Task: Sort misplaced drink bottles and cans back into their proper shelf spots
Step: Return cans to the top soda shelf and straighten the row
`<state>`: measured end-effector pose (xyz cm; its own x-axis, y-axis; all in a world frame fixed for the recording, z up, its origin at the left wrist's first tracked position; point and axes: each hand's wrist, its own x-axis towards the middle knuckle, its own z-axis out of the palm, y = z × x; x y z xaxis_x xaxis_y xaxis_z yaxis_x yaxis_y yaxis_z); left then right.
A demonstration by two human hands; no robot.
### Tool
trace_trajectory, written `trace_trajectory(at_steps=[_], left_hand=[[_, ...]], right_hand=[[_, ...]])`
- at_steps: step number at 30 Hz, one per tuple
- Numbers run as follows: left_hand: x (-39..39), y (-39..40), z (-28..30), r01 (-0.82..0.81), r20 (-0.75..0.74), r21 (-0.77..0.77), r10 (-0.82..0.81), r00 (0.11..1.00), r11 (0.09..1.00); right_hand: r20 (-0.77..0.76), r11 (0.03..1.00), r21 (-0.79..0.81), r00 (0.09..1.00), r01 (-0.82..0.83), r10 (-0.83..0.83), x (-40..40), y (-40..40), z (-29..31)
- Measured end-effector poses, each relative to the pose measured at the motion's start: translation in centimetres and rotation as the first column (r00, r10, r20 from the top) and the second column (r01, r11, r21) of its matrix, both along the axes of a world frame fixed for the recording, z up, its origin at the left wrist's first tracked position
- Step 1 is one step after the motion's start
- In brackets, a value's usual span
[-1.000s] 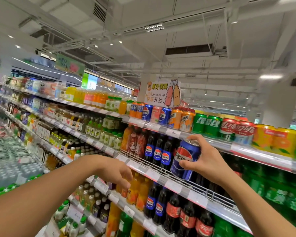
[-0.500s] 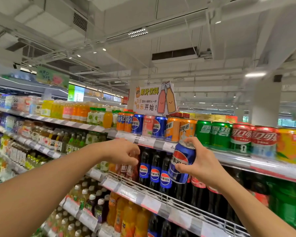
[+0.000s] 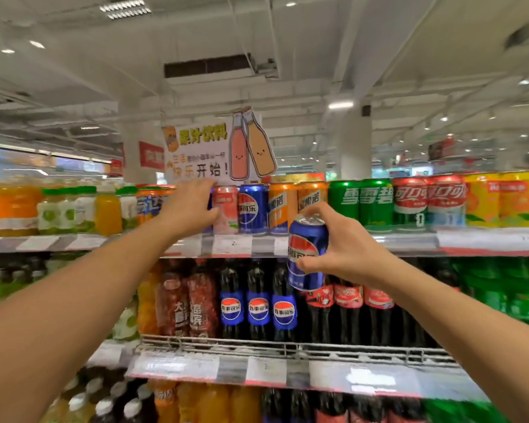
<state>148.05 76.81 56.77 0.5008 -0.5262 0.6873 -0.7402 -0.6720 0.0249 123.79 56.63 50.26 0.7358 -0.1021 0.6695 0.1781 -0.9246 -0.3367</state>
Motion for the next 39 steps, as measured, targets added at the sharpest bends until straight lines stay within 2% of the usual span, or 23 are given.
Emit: trace_trajectory(at_steps=[4,7,12,16,20,24,27,33,39], left_hand=[[2.5,-1.7,0.5,-0.051,0.067,0.103,0.044,0.997,0.993],[3.1,-2.5,0.9,-0.087,0.135,0.121,0.071,0.988,0.989],[2.9,-2.7,0.1,-0.055,0.244,0.043,0.043,0.969,0.998],[1.8,-2.1,-0.8,0.096,0.318,-0.118,-0.054,0.947,0.988],[1.1,-1.0,-1.6,0.272,0.242,-0.177,-0.227,0.943,0.946],[1.3,0.1,-2.2,0.367,0.146,-0.213,-0.342,0.928,0.906],[1.6,1.4,-2.6,0.431,0.115,-0.329,-0.417,0.902,0.84],[1.2,5.3,-2.6,0.502,0.233,-0.415,-0.445,0.865,0.759],[1.3,9.5,-2.5,0.499,0.298,-0.407,-0.405,0.865,0.765]], right_hand=[[0.002,0.995,-0.068,0.997,0.071,-0.071,0.7,1.3,0.8],[0.022,0.988,-0.087,0.991,0.13,-0.128,1.0,1.9,1.6],[0.013,0.983,-0.084,0.987,0.161,-0.161,1.1,2.2,2.5],[0.032,0.981,-0.076,0.984,0.178,-0.176,1.6,2.6,3.5],[0.054,0.983,-0.066,0.985,0.17,-0.166,2.8,3.6,4.7],[0.103,0.986,-0.074,0.984,0.153,-0.145,4.7,5.1,5.9],[0.153,0.984,-0.104,0.98,0.145,-0.128,6.5,5.8,6.6],[0.187,0.972,-0.183,0.976,0.147,-0.112,10.4,6.9,7.8],[0.158,0.937,-0.285,0.974,0.201,-0.161,15.1,7.9,8.4]])
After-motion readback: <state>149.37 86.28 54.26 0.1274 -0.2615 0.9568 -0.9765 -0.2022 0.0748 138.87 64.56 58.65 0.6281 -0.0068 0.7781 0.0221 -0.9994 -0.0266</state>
